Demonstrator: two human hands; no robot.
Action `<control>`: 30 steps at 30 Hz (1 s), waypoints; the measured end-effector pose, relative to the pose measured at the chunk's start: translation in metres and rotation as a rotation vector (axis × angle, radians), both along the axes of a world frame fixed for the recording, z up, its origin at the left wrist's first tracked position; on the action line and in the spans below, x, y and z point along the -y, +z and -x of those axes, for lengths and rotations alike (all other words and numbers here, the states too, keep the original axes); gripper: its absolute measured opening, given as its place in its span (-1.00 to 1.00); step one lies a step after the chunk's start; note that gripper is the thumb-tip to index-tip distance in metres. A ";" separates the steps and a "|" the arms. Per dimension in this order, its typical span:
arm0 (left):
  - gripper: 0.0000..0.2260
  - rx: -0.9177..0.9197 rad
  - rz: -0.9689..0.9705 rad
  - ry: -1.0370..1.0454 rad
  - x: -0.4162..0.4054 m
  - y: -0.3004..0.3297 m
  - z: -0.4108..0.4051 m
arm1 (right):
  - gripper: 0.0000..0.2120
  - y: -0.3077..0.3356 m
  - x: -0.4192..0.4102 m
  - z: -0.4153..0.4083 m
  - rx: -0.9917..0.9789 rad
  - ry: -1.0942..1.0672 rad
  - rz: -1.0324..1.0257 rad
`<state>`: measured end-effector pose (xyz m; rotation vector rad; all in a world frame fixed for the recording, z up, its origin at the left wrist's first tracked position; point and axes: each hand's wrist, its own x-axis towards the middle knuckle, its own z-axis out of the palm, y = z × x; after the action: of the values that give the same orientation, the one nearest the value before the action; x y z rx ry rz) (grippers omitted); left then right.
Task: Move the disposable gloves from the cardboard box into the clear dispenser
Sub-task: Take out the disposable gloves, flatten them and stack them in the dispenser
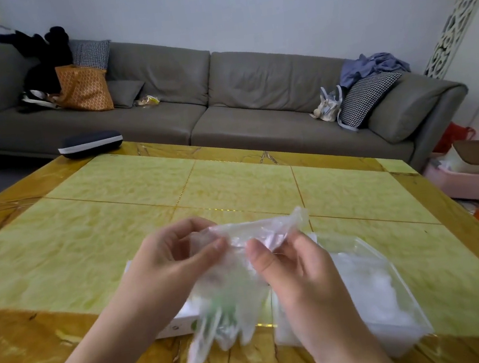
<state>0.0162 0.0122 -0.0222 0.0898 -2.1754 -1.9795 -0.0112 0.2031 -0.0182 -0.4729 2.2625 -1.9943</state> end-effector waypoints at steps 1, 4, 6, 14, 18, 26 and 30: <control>-0.92 0.002 0.018 -0.036 -0.001 -0.001 -0.001 | -0.63 0.000 -0.001 0.003 -0.018 -0.056 -0.015; -0.81 0.045 0.038 -0.135 -0.003 0.003 -0.002 | -0.75 -0.007 -0.001 0.010 -0.053 -0.157 -0.020; -0.80 0.136 -0.011 -0.191 -0.009 0.008 -0.005 | -0.86 -0.008 0.001 0.011 -0.033 -0.126 0.016; -0.80 0.109 0.007 -0.022 -0.004 0.002 0.000 | -0.57 -0.009 0.003 0.008 0.022 -0.080 0.122; -0.92 0.125 -0.015 0.065 -0.001 0.006 0.000 | -0.64 -0.005 0.002 0.005 0.098 -0.053 0.168; -0.85 0.134 0.487 0.421 0.035 0.005 0.009 | -0.77 0.008 -0.018 0.013 0.149 -0.041 0.311; -0.58 0.363 0.893 0.176 0.040 -0.025 0.022 | -0.71 0.015 -0.030 0.020 0.252 -0.003 0.462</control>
<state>-0.0056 -0.0283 -0.0477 0.5036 -2.9332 -0.8072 -0.0311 0.2335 -0.0030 -0.2277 1.6586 -2.4215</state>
